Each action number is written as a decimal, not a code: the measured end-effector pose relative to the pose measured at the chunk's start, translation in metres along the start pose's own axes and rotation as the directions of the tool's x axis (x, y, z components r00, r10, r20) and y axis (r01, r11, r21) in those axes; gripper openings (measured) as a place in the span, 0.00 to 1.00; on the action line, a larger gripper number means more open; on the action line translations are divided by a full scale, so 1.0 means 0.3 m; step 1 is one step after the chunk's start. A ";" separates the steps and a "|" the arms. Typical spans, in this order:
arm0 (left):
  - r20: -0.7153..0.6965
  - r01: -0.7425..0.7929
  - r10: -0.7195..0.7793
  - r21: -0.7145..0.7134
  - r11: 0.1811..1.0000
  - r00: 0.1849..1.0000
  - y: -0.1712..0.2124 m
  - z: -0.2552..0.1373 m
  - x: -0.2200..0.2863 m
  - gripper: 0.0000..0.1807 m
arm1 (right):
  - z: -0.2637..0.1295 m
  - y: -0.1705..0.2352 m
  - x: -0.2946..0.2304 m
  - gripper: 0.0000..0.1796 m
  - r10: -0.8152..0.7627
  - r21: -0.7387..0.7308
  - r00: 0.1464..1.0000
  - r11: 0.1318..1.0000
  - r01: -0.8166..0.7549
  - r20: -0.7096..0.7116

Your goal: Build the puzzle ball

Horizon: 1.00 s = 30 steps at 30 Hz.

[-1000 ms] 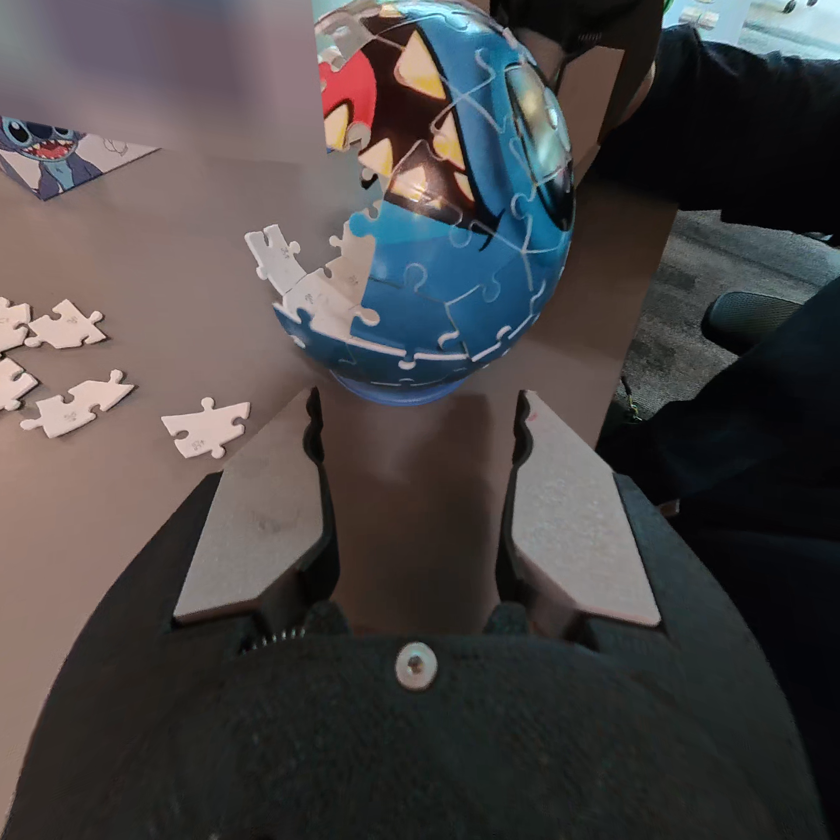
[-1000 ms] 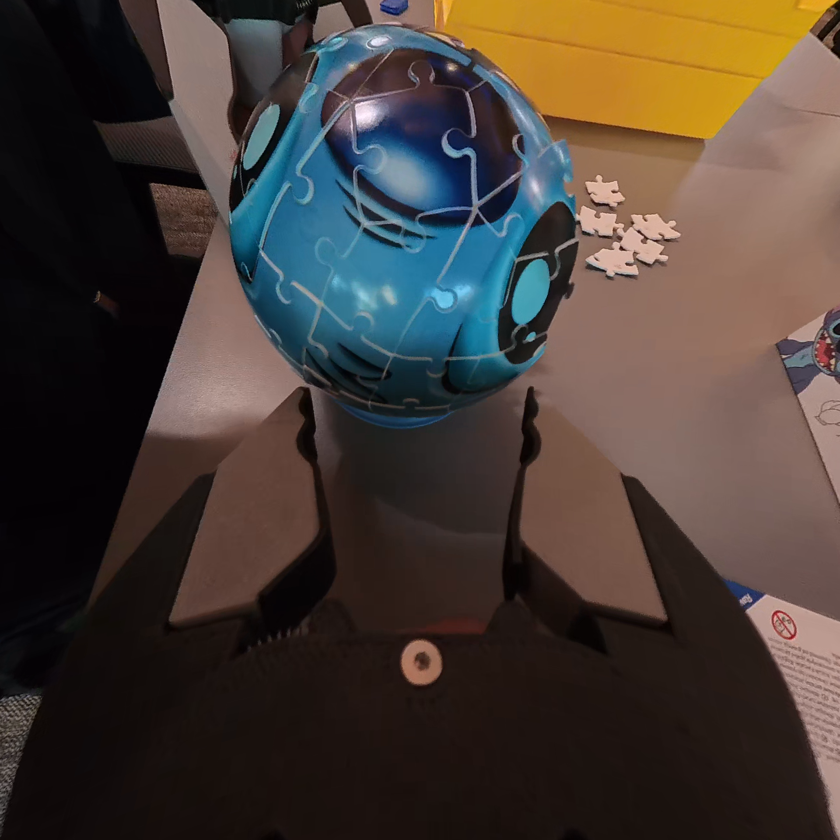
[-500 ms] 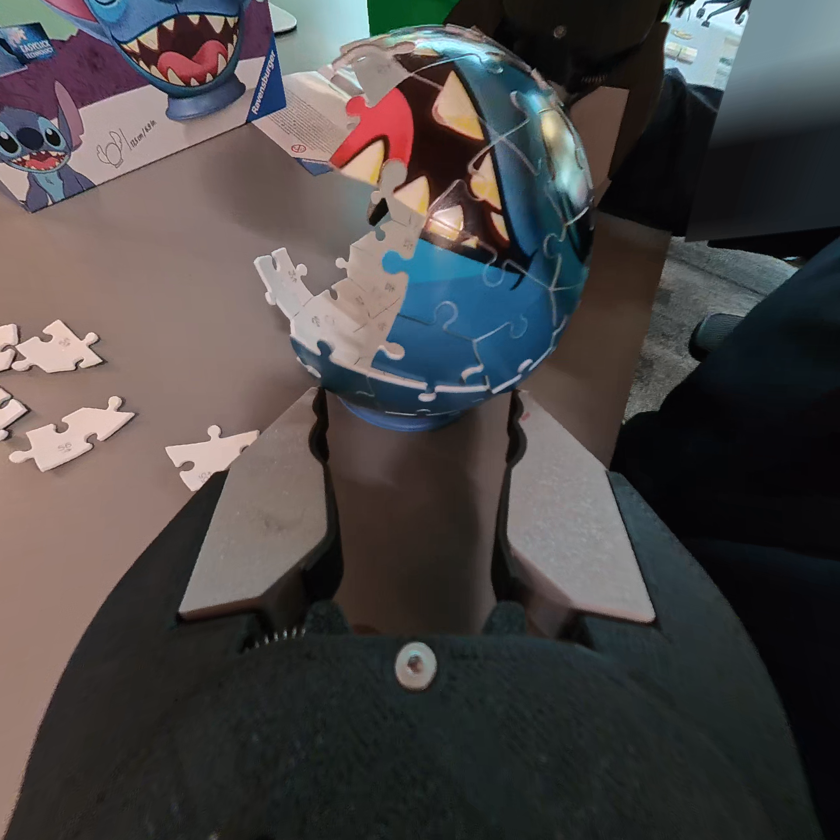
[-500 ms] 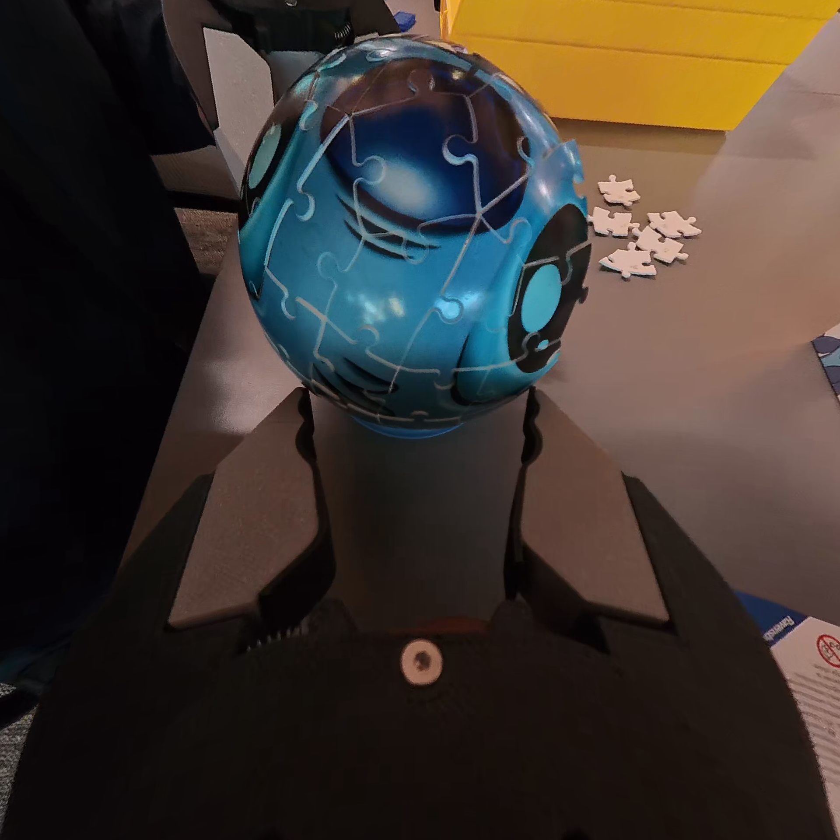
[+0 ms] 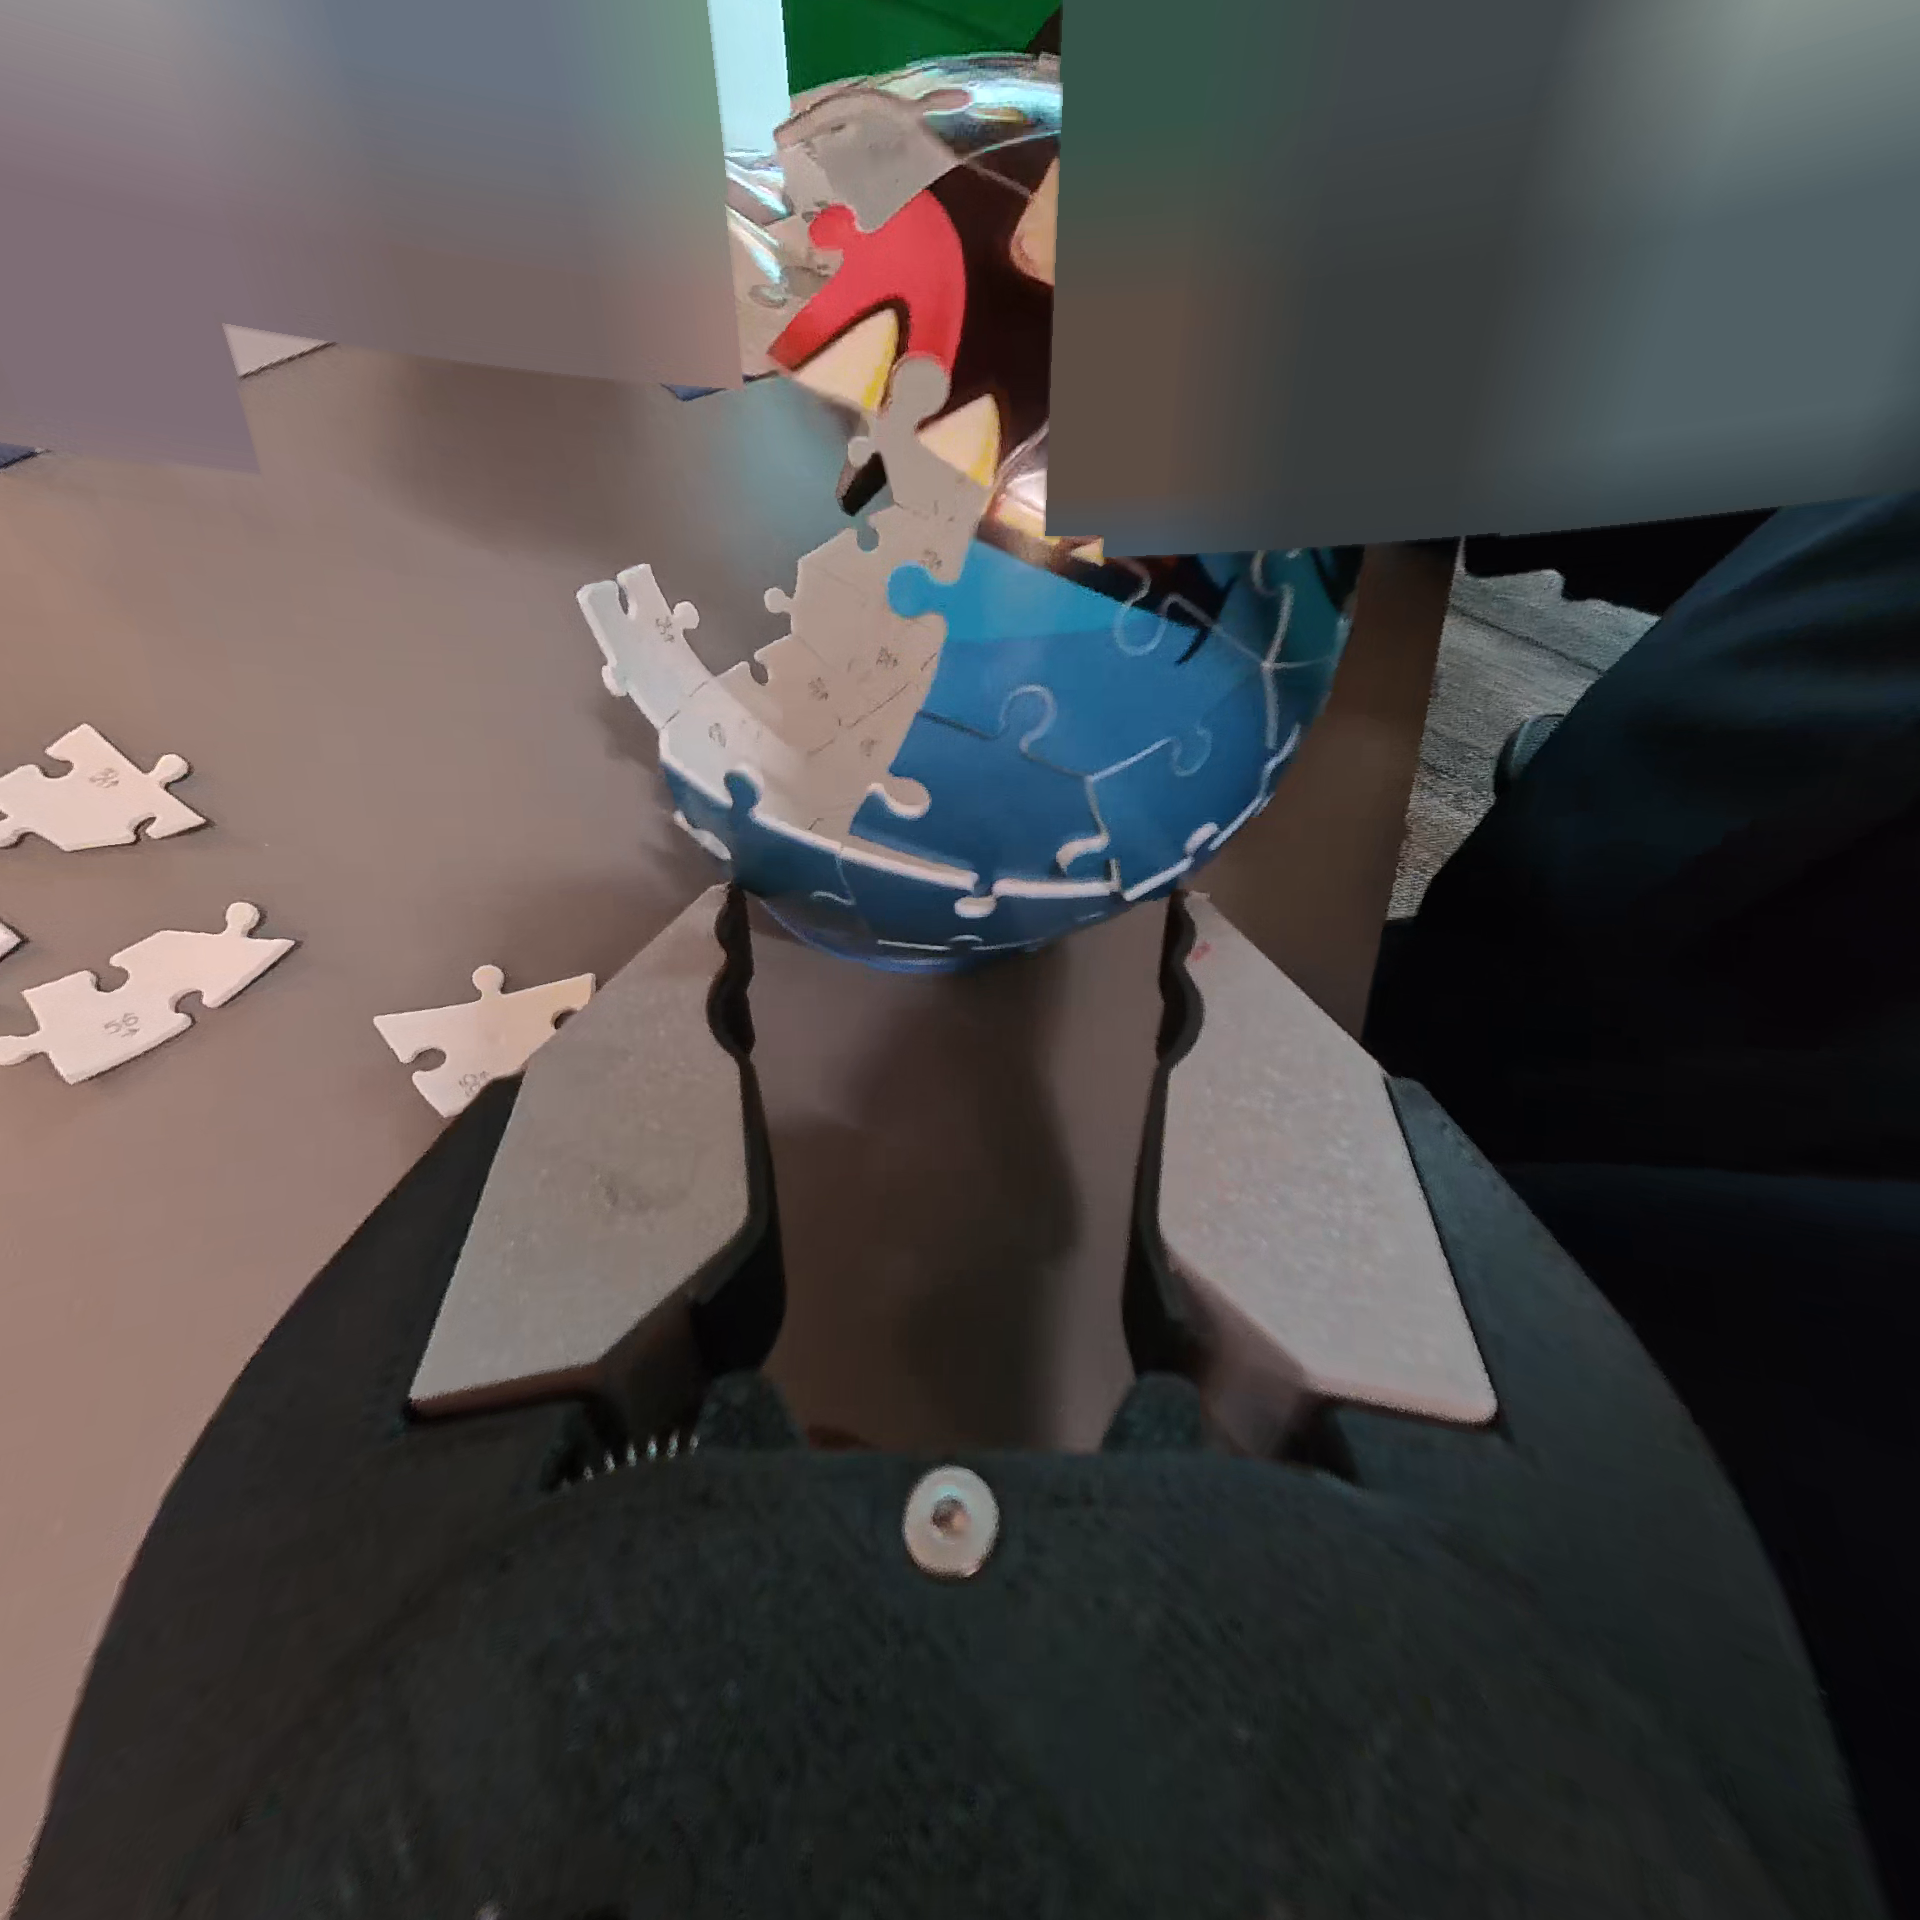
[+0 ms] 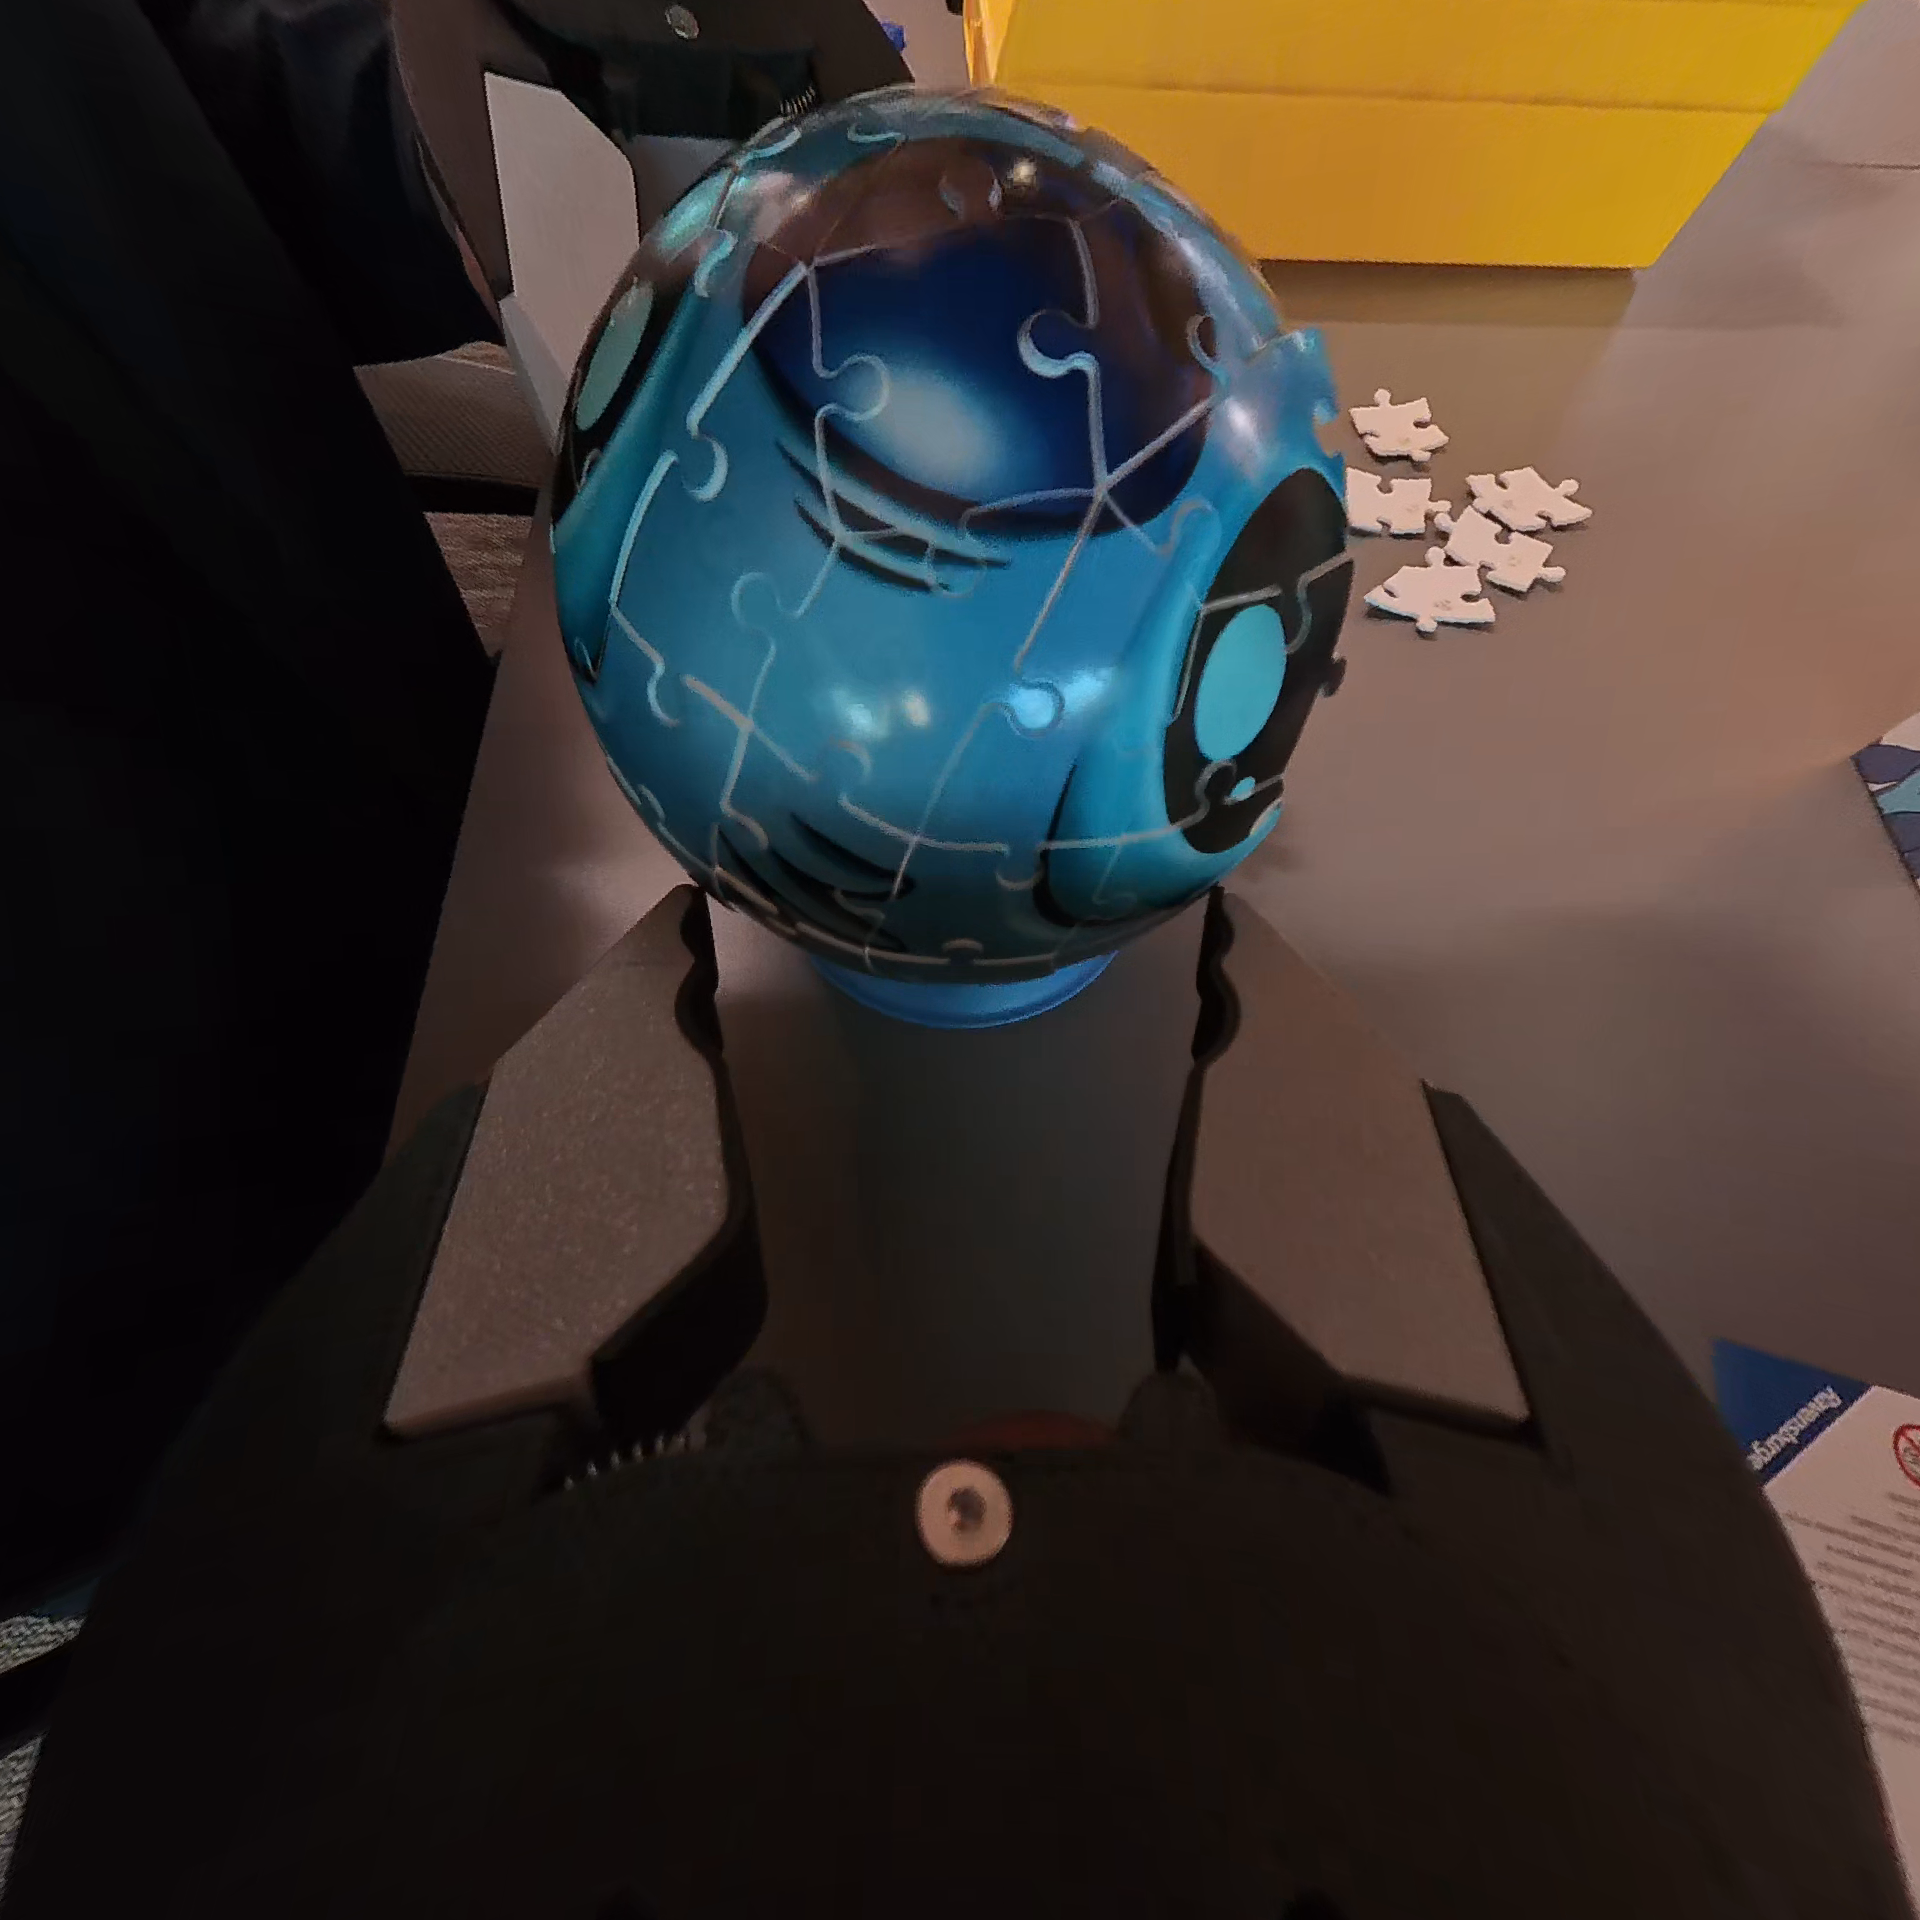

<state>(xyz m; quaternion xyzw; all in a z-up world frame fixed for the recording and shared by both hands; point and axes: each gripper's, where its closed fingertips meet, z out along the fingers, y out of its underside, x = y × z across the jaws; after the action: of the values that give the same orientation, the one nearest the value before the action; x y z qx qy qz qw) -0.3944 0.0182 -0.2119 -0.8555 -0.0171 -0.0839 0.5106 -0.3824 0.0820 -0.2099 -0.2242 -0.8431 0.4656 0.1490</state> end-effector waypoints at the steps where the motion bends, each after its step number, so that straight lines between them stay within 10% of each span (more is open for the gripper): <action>1: 0.006 -0.013 0.013 0.002 1.000 1.000 -0.001 -0.001 0.001 0.43 | 0.001 0.003 -0.002 0.51 -0.007 -0.002 1.000 1.000 0.007 -0.008; 30: -0.024 0.015 -0.015 0.003 1.000 1.000 0.000 0.002 0.045 0.44 | -0.025 -0.019 -0.042 0.55 0.059 0.030 0.998 0.998 -0.059 0.014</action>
<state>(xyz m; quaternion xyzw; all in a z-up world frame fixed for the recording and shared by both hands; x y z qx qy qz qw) -0.3809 0.0181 -0.2099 -0.8534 -0.0175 -0.0978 0.5116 -0.3695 0.0783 -0.2017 -0.2438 -0.8299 0.4839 0.1331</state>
